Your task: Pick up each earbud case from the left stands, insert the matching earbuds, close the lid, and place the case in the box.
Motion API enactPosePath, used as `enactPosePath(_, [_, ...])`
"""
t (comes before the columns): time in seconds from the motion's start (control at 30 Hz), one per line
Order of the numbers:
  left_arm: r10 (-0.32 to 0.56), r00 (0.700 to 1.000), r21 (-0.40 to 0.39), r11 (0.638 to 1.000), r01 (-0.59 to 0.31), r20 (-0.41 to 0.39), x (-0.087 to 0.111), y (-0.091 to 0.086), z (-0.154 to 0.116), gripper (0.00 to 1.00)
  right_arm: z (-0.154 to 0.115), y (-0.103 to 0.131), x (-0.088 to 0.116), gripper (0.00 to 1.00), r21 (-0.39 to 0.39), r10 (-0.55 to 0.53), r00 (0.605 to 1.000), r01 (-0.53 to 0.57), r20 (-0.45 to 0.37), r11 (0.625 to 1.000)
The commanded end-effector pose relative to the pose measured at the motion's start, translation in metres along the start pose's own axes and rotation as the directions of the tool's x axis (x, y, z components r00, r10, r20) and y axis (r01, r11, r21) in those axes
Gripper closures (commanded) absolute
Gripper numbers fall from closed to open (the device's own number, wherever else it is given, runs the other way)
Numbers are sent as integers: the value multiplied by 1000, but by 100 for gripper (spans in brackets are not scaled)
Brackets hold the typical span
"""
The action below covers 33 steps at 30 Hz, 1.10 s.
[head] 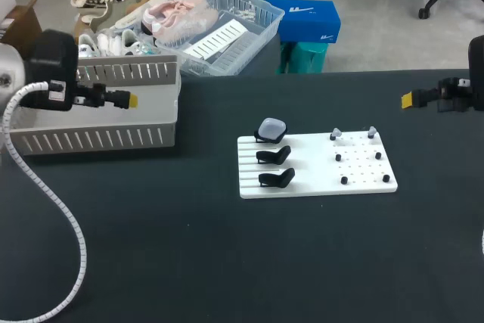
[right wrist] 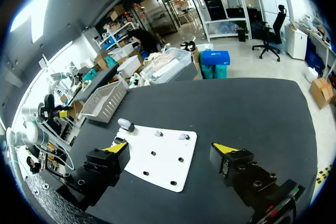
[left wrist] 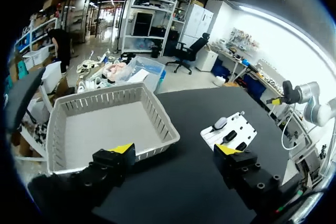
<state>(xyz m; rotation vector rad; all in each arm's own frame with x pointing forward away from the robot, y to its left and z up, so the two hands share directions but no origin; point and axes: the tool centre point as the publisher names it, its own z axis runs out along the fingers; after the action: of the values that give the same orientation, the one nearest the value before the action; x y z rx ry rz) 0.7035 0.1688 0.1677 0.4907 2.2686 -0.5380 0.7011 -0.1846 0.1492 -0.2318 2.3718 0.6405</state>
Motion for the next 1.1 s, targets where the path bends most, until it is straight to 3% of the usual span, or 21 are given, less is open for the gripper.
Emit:
enactPosePath(0.03, [114, 990, 99, 988, -122, 80, 1, -6, 6, 0, 0, 0, 0, 0, 0, -1, 1000, 1, 0, 1000])
enactPosePath(0.23, [311, 931, 270, 895, -355, 193, -1, -19, 11, 0, 0, 0, 0, 0, 0, -1, 1000, 1, 0, 1000])
enactPosePath(0.37, [375, 895, 342, 830, -440, 241, -2, -26, 17, 0, 0, 0, 0, 0, 0, -1, 1000, 1, 0, 1000])
enactPosePath(0.6, [475, 824, 404, 719, -565, 309, -2, -40, 29, 0, 0, 0, 0, 0, 0, -1, 1000, 1, 0, 1000])
enactPosePath(0.73, [527, 771, 398, 661, -636, 357, -1, -47, 35, 0, 0, 0, 0, 0, 0, -1, 1000, 1, 0, 1000])
enactPosePath(0.9, [605, 690, 397, 564, -724, 398, 1, -57, 50, 0, 0, 0, 0, 0, 0, -1, 1000, 1, 0, 1000])
enactPosePath(0.93, [615, 677, 382, 559, -736, 404, 0, -59, 54, 0, 0, 0, 0, 0, 0, -1, 1000, 1, 0, 1000])
enactPosePath(0.97, [618, 672, 391, 547, -741, 409, 0, -61, 57, 0, 0, 0, 0, 0, 0, -1, 1000, 1, 0, 1000])
enactPosePath(1.1, [604, 692, 415, 555, -721, 395, -5, -71, 69, 0, 0, 0, 0, 0, 0, -1, 1000, 1, 0, 1000])
